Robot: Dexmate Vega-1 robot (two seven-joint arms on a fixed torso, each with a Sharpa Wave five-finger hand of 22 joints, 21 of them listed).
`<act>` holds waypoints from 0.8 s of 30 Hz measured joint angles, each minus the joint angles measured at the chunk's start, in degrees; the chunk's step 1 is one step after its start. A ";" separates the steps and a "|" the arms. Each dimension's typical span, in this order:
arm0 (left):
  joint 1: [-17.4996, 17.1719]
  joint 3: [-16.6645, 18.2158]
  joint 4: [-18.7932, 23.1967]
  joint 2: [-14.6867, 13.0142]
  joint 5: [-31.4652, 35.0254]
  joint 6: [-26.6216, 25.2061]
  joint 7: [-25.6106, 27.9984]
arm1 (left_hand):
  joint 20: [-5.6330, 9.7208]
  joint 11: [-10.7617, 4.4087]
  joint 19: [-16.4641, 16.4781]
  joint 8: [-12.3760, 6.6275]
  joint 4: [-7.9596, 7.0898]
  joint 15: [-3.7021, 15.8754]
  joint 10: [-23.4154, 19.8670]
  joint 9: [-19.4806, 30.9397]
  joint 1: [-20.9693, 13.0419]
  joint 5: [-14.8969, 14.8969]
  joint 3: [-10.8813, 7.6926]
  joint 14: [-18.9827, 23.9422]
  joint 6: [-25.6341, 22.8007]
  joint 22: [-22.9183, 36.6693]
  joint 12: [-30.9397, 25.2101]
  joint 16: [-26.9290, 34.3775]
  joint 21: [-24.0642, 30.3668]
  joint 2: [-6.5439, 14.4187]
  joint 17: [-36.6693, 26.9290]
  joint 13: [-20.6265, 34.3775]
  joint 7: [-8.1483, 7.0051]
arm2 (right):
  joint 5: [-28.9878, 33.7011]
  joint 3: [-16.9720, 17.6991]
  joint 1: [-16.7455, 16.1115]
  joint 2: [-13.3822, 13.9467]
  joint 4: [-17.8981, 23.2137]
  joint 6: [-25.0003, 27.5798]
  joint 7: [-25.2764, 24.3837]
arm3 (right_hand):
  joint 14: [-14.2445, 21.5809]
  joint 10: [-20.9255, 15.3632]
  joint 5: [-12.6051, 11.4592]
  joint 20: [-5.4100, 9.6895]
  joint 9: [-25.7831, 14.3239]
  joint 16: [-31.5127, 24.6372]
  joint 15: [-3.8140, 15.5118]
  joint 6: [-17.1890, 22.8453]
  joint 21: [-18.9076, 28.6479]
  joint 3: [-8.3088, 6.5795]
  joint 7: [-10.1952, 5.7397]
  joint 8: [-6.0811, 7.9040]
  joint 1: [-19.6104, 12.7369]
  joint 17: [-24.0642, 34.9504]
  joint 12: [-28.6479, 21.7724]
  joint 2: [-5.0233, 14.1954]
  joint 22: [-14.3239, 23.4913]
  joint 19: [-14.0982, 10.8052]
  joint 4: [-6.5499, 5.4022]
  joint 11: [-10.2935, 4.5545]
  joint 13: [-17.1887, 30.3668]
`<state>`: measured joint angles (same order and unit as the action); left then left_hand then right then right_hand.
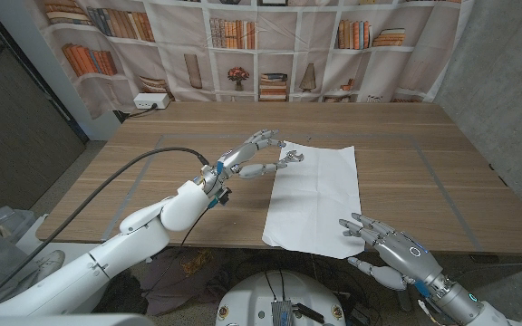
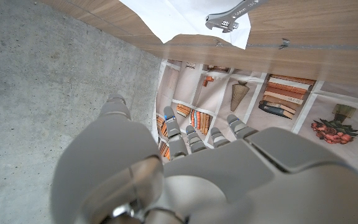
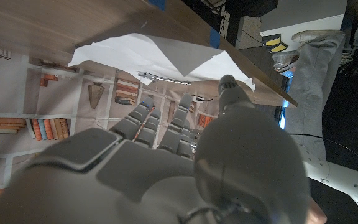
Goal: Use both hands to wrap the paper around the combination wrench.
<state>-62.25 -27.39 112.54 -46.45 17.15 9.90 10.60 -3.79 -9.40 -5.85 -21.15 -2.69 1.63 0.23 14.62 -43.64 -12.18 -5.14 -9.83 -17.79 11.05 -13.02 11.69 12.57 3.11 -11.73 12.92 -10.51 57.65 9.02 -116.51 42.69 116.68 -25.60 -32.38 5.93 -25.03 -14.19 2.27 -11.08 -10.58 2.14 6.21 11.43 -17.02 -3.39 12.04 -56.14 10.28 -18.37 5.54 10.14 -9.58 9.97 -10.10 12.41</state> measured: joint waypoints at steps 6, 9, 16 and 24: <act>-0.48 0.29 0.39 -0.27 0.00 -0.06 0.14 | 0.00 0.00 0.00 0.00 0.00 0.00 0.00 0.00 0.01 0.00 0.00 0.00 0.00 0.00 0.00 0.00 0.00 0.01 0.00 0.00 0.00 | 0.93 -1.21 -0.03 2.12 -0.45 3.88 -2.85 | 0.00 0.05 0.00 0.00 0.00 0.00 0.00 -0.21 0.00 -0.23 -0.21 0.00 -1.30 -0.16 0.00 0.20 0.00 0.00 0.23 -0.04 0.00; -0.62 0.35 0.47 -0.32 0.00 -0.06 0.23 | 0.00 0.00 0.00 0.00 0.00 0.00 0.00 0.00 0.02 0.00 0.00 0.00 0.00 0.00 0.00 0.00 0.00 0.00 0.00 0.00 0.00 | 1.01 -1.99 -0.12 3.46 -0.70 4.82 -3.46 | -0.82 0.79 0.00 -0.05 0.00 0.23 -0.08 -0.91 -0.40 -0.95 -0.91 0.00 -3.24 -0.16 0.41 0.50 0.00 0.72 0.32 -0.78 0.21; -1.20 0.64 0.94 -0.62 0.01 -0.09 0.40 | 0.00 0.00 0.00 0.00 -0.24 0.00 0.00 0.01 0.45 0.00 0.24 0.00 0.00 0.00 0.00 0.00 0.00 0.13 -0.01 0.00 0.00 | 1.45 -3.61 -0.40 5.66 -0.95 8.29 -6.20 | -6.14 4.86 -0.23 -0.21 0.01 0.44 -0.20 -4.40 -0.45 -3.26 -2.34 -0.66 -9.08 -0.03 1.87 2.14 0.01 4.31 0.41 -2.18 0.29; -1.64 0.83 1.36 -0.83 0.12 -0.12 0.52 | 0.00 0.00 0.00 0.00 -0.24 0.00 0.00 -0.09 0.77 0.00 0.23 0.00 0.00 0.00 0.00 0.00 0.00 0.46 -0.01 0.00 0.00 | 1.40 -5.11 -0.77 8.22 -0.95 10.99 -7.81 | -6.14 5.47 -0.67 -0.22 0.01 0.44 -0.20 -5.12 -0.45 -4.19 -2.45 -0.66 -10.79 0.00 2.27 2.78 0.01 4.31 0.54 -2.19 0.53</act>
<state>-63.89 -26.56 113.90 -47.28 17.27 9.78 11.12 -3.79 -9.40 -5.85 -21.15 -2.93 1.63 0.23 14.53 -42.87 -12.18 -4.91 -9.83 -17.79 11.05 -13.02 11.69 12.57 3.57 -11.74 12.92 -10.51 59.05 3.91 -117.28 50.91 115.73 -14.61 -40.19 -0.21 -19.55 -14.86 2.05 -11.07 -10.13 1.94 1.10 10.99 -21.21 -5.84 11.38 -66.93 10.28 -16.10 8.32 10.15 -5.27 10.51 -12.29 12.94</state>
